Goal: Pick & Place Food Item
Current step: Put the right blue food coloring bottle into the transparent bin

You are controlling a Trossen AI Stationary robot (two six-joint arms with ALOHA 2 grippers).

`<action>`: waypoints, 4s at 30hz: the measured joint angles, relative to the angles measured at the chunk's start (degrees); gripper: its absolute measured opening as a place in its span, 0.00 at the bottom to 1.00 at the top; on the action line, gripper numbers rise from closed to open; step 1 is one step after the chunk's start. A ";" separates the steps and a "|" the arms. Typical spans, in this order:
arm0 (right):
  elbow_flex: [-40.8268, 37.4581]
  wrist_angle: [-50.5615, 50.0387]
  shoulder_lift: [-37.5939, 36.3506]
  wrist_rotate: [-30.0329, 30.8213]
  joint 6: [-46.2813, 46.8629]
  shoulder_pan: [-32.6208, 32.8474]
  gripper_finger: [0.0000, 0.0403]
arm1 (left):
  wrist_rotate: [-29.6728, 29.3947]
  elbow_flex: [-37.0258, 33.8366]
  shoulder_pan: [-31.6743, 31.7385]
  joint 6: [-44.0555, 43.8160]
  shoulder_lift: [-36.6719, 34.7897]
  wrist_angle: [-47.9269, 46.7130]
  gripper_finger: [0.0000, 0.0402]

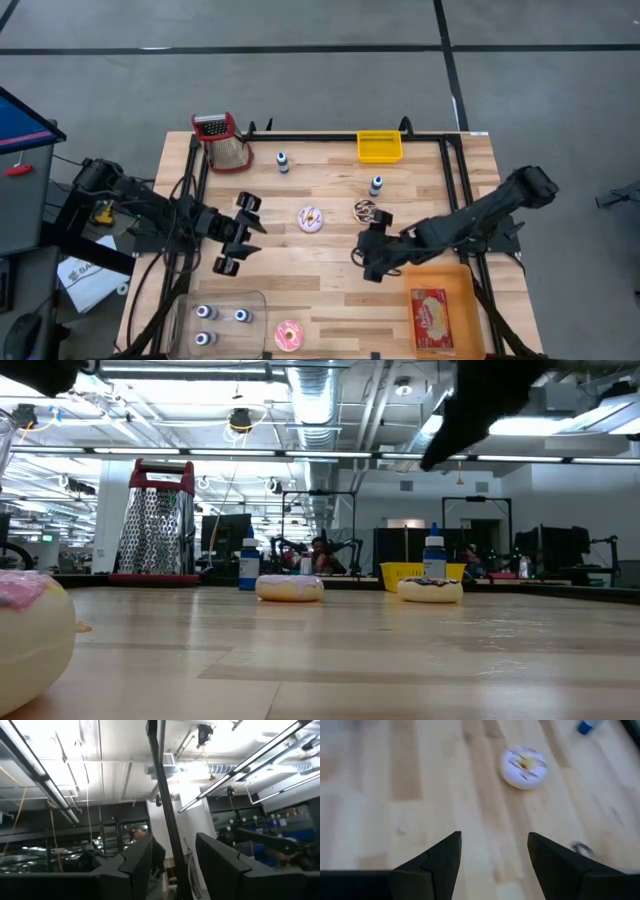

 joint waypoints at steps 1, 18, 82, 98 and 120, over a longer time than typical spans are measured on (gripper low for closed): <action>-0.04 -0.95 0.54 1.47 0.16 -0.25 0.55 | -0.17 0.00 -0.39 1.10 -0.18 -0.71 0.37; -6.94 5.22 -6.94 4.60 -3.38 -6.02 0.55 | -37.78 -0.02 -11.39 25.52 -4.56 -11.73 0.38; -30.25 31.15 -12.20 -5.81 3.11 -37.86 0.58 | -55.91 0.00 -22.70 38.79 -7.14 -11.49 0.38; -30.25 35.88 -4.73 -2.75 1.46 -37.91 0.33 | -55.89 0.00 -22.74 38.72 -7.14 -11.49 0.38; -30.12 49.13 -25.55 -10.48 0.55 -14.02 0.31 | -52.38 0.00 -18.75 18.04 -6.80 -29.75 0.38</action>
